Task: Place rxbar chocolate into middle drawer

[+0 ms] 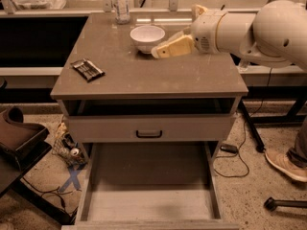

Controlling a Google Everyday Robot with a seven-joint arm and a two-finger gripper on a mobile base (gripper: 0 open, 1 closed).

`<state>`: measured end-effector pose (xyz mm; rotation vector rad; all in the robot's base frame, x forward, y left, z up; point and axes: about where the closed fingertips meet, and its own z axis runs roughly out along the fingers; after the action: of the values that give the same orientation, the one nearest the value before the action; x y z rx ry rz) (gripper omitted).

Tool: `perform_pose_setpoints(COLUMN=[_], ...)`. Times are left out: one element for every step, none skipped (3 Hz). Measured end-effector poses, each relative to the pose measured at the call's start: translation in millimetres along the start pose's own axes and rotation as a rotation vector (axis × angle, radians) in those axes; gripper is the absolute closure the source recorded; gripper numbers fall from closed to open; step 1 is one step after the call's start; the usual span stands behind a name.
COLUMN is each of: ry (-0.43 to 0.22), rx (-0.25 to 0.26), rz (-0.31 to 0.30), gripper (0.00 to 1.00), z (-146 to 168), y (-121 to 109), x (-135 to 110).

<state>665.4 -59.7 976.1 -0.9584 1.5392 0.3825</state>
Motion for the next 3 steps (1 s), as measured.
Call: perform_pose_setpoints(ry=[-0.020,-0.062,-0.091], rx=[0.005,0.014,-0.033], rz=[-0.003,0.017,0.063], gripper=[0.00,0.00,0.00], z=[44.0,96.3,144.3], y=[8.8,15.3,31.0], x=[0.6,4.9,11.7])
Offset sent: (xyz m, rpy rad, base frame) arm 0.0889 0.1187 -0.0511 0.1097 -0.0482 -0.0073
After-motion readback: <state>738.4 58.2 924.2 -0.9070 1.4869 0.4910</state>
